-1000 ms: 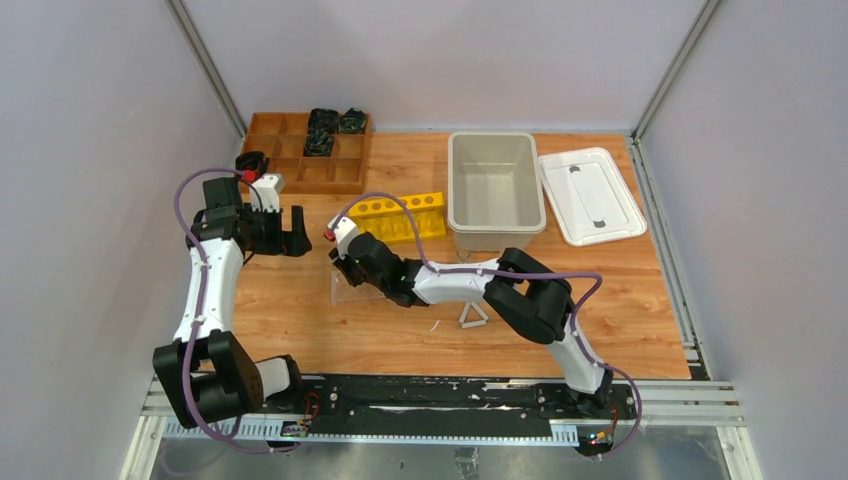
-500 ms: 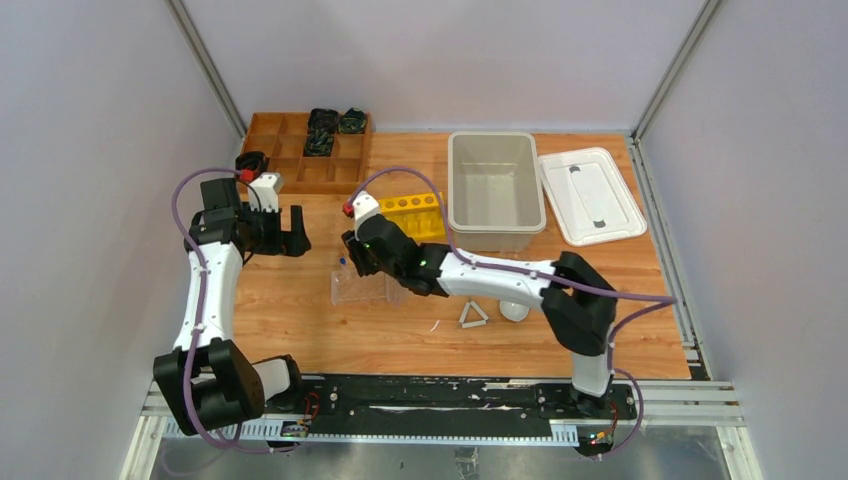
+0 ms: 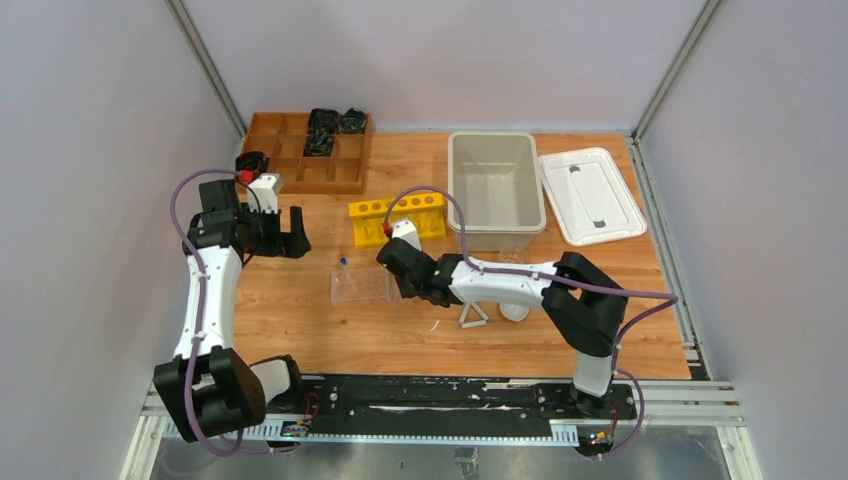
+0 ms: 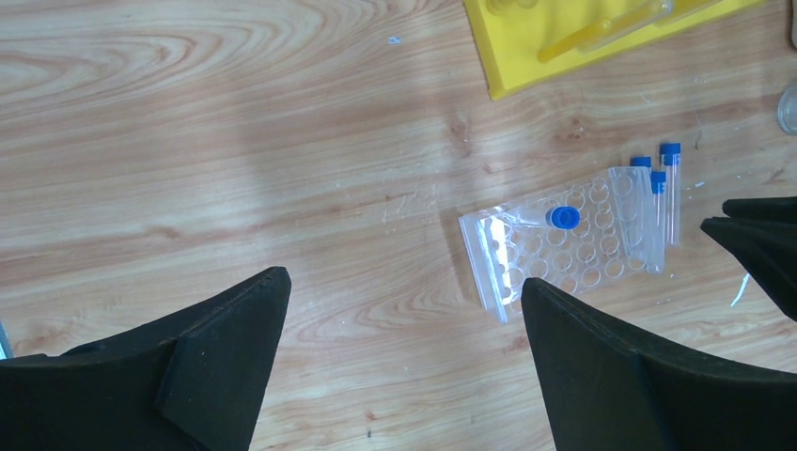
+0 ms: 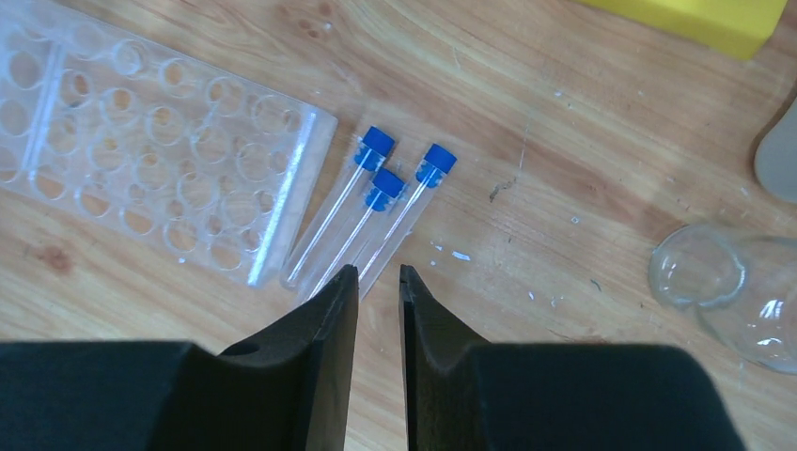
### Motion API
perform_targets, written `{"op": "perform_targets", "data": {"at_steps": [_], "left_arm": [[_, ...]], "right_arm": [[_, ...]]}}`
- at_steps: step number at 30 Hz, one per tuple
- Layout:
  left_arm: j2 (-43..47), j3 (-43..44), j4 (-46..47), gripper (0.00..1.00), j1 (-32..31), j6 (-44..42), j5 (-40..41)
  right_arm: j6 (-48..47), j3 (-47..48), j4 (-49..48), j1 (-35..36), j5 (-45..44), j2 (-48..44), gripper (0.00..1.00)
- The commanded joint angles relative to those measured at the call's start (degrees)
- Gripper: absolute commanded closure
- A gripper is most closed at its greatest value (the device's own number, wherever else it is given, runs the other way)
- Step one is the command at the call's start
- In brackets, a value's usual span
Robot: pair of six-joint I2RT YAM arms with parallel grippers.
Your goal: Organize the chemistry lab equipment
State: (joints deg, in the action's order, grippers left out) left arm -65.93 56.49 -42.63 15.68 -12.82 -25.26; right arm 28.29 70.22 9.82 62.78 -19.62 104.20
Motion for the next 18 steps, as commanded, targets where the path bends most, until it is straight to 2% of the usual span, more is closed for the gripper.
{"op": "perform_targets", "data": {"at_steps": [1,11,18], "left_arm": [[1.2,1.0,-0.7,0.0,0.5,0.1,-0.5],[0.6,1.0,-0.3,0.0,0.6,0.2,-0.5],[0.6,0.5,0.0,0.0,0.6,0.1,-0.4]], "right_arm": [[3.7,1.0,1.8,-1.5,-1.4,2.4,0.73],[5.3,2.3,1.7,-4.5,1.3,6.3,0.68],[5.4,1.8,1.9,-4.8,1.6,4.7,0.68]]}}
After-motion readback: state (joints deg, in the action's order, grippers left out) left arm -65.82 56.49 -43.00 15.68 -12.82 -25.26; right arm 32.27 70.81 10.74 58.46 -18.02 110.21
